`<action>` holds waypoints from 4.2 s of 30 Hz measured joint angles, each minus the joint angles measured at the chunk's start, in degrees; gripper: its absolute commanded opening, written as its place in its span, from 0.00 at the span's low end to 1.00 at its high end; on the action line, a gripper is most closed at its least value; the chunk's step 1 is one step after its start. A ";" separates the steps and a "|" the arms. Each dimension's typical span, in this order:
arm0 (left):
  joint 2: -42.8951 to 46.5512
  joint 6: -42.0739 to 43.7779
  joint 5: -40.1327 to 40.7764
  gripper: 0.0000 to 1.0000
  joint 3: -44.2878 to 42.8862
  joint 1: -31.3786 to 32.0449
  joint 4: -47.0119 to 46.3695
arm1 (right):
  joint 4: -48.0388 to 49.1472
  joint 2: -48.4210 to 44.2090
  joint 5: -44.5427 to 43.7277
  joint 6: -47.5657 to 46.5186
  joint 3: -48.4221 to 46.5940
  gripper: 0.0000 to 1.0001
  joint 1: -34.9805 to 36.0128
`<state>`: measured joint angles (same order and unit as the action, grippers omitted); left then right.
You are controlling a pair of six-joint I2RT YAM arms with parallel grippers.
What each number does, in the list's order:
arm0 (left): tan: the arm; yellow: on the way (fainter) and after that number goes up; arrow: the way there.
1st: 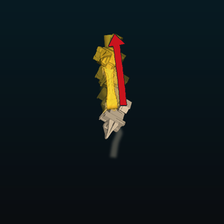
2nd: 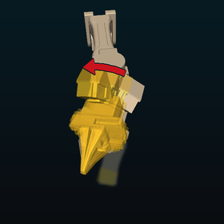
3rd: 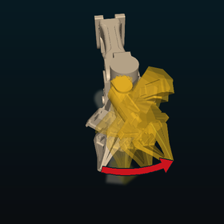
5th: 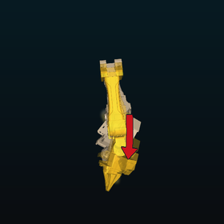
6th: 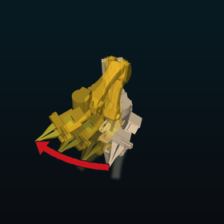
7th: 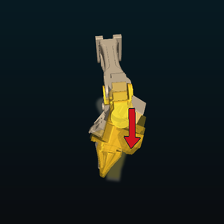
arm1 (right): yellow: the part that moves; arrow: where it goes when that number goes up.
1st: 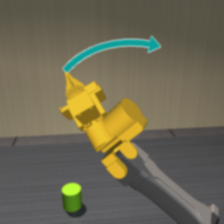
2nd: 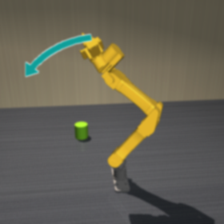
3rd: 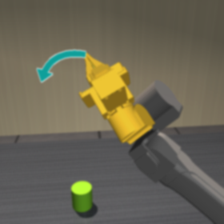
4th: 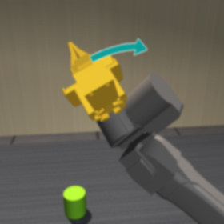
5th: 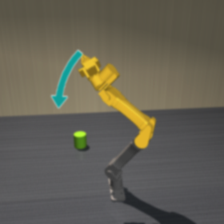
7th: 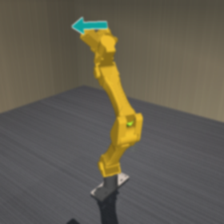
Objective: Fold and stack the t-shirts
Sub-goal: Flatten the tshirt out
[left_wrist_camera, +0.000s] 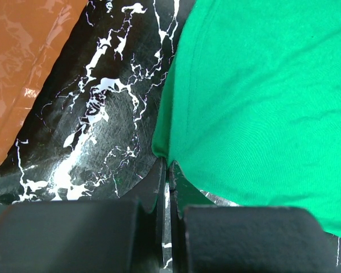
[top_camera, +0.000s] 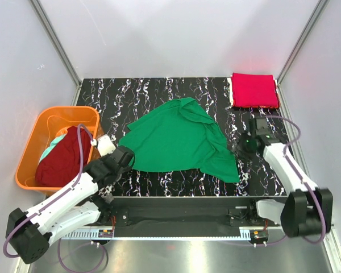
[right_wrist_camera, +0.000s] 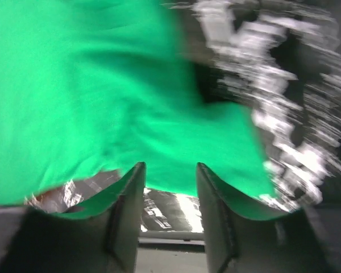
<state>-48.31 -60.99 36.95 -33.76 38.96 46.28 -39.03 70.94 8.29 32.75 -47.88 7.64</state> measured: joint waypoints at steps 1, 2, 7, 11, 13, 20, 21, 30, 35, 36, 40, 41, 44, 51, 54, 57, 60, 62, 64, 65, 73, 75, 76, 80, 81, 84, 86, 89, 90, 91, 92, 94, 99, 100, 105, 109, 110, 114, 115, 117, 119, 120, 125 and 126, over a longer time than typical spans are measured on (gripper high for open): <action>0.02 0.31 0.00 0.00 0.00 0.00 -0.13 | -2.23 -2.82 -2.25 1.53 1.07 0.44 -1.84; 0.04 0.66 0.00 0.00 0.00 0.00 -0.33 | -4.20 -4.02 -3.67 2.75 1.31 0.44 -2.62; 0.48 1.66 0.00 0.00 0.00 0.00 -1.11 | -9.22 -7.19 -8.61 11.43 2.01 0.46 -5.11; 1.77 2.54 0.04 0.00 -0.02 0.00 -1.22 | -10.56 -9.25 -10.43 17.20 6.27 0.45 -6.71; 1.97 3.02 0.46 0.00 -0.28 0.00 -1.16 | -11.37 -8.72 -10.69 19.39 8.72 0.44 -6.75; 0.50 4.11 1.44 0.00 -2.38 0.00 -2.58 | -10.69 -3.08 -10.14 22.05 13.86 0.43 -6.91; 0.50 4.15 1.44 0.00 -2.38 0.00 -2.78 | -10.45 -2.71 -10.14 22.12 14.08 0.43 -6.91; 0.35 4.20 1.42 0.00 -2.38 0.00 -3.69 | -8.22 -0.79 -9.57 22.12 14.10 0.47 -6.91; -0.24 4.15 1.38 0.00 -2.40 0.00 -3.93 | -7.30 1.07 -8.72 22.36 13.70 0.45 -6.91; -0.20 4.15 1.38 0.00 -2.40 0.00 -3.93 | -7.21 1.14 -8.68 22.64 13.70 0.43 -6.91; -0.15 4.02 1.40 0.00 -2.43 0.00 -3.93 | -7.13 1.05 -8.70 24.44 13.70 0.24 -6.91; -0.15 4.00 1.40 0.00 -2.43 0.00 -3.93 | -6.97 0.92 -8.70 24.83 13.70 0.20 -6.91; -0.13 3.96 1.40 0.00 -2.43 0.00 -3.89 | -5.49 0.39 -8.66 26.34 13.75 0.08 -6.91; 1.18 3.93 1.42 0.00 -2.45 0.00 -3.21 | -2.56 -0.22 -7.74 27.98 14.60 0.00 -6.91; 2.12 4.28 1.36 0.00 -2.64 0.00 -2.80 | -2.64 -2.73 -7.50 26.47 14.53 0.00 -6.91; 3.21 5.92 1.01 0.00 -3.48 0.00 -2.91 | -2.91 -7.28 -7.26 22.73 12.87 0.00 -6.91; 4.31 9.46 0.50 0.00 -5.75 0.00 -3.48 | -2.78 -12.74 -7.28 17.49 7.26 0.00 -6.91; 4.79 12.98 0.00 0.00 -8.63 0.00 -4.48 | -1.31 -16.06 -7.39 13.99 1.70 0.00 -6.91; 4.83 16.61 -0.35 0.00 -12.15 0.00 -6.01 | 0.35 -17.75 -7.45 11.23 -3.96 0.00 -6.91; 4.74 18.21 -0.46 0.00 -13.90 0.00 -6.62 | 1.49 -18.12 -7.54 10.23 -6.43 0.00 -6.91; 2.38 34.47 -2.08 0.00 -31.69 0.00 -13.81 | 8.39 -16.28 -7.76 3.15 -28.20 0.00 -6.91; 1.79 39.12 -4.37 0.00 -36.44 0.00 -16.02 | 9.90 -16.24 -7.78 1.66 -32.65 0.00 -6.91; 1.64 40.74 -5.70 0.00 -38.23 0.00 -16.85 | 10.75 -16.37 -7.80 0.98 -34.73 0.00 -6.91; 1.25 47.43 -13.86 0.00 -46.71 -0.02 -18.95 | 11.96 -17.14 -8.44 -2.54 -44.65 0.00 -6.91; 1.22 48.33 -15.54 0.00 -48.39 0.00 -18.95 | 11.89 -17.51 -8.83 -3.63 -47.21 0.00 -6.91; 1.22 50.86 -21.51 0.00 -54.66 0.00 -17.97 | 12.15 -19.06 -9.35 -6.49 -53.42 0.00 -6.91; 1.79 52.06 -25.03 0.00 -58.14 0.00 -17.14 | 12.17 -20.24 -9.38 -8.07 -57.27 0.00 -6.91; 4.24 52.89 -27.12 0.00 -59.67 0.00 -17.07 | 13.35 -22.53 -9.33 -9.73 -60.92 0.00 -6.91; 5.27 53.11 -27.12 0.00 -59.67 0.00 -17.00 | 14.34 -23.26 -9.35 -10.16 -61.05 0.00 -6.91; 6.08 53.40 -26.88 0.00 -59.65 0.00 -17.00 | 15.10 -23.78 -9.35 -10.60 -60.92 0.00 -6.91; 6.58 53.68 -26.36 0.00 -59.45 0.00 -17.40 | 16.02 -23.96 -9.35 -10.99 -60.39 0.00 -6.91; 6.69 54.05 -24.96 0.00 -58.60 0.00 -18.29 | 17.86 -23.98 -9.33 -11.67 -58.53 0.00 -6.91; 2.84 54.55 -22.10 0.00 -55.32 0.00 -19.10 | 18.16 -19.52 -9.11 -12.70 -54.01 0.00 -6.91; 1.75 54.55 -21.84 0.00 -54.84 0.00 -19.08 | 18.14 -18.47 -9.11 -12.92 -53.53 0.00 -6.91; -1.66 54.58 -21.51 0.00 -54.27 0.02 -18.38 | 16.39 -16.55 -9.14 -14.03 -52.19 0.00 -6.91; 1.07 54.31 -21.59 0.00 -54.27 0.04 -17.42 | 15.69 -19.63 -9.09 -14.32 -52.48 0.00 -6.91; 2.56 54.03 -21.73 0.00 -54.27 0.04 -17.16 | 15.30 -21.03 -9.07 -14.32 -52.92 0.00 -6.91; 9.27 52.65 -22.49 0.00 -54.27 0.04 -16.00 | 14.01 -26.10 -8.81 -14.25 -54.73 0.00 -6.91; 10.88 52.28 -22.80 0.00 -54.27 0.04 -15.89 | 13.66 -27.74 -8.74 -14.10 -55.45 0.00 -6.91; 14.67 51.45 -23.69 0.00 -54.31 0.04 -15.85 | 13.31 -30.16 -8.22 -13.79 -57.00 0.00 -6.91; 17.33 50.80 -24.90 0.00 -54.51 0.04 -15.76 | 12.96 -32.09 -7.10 -12.98 -58.99 0.00 -6.91; 18.27 50.47 -25.57 0.00 -54.93 0.04 -15.50 | 12.98 -32.54 -6.78 -12.72 -59.65 0.00 -6.91; 18.99 49.55 -27.61 0.00 -57.05 0.04 -15.08 | 12.57 -32.89 -3.58 -10.19 -62.40 0.00 -6.91; 18.99 49.53 -27.65 0.00 -57.09 0.04 -15.10 | 12.57 -32.76 -2.86 -9.75 -62.53 0.00 -6.91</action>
<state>-29.32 -11.46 9.30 -90.85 39.00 31.18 -26.46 38.17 5.43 23.00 -110.41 0.73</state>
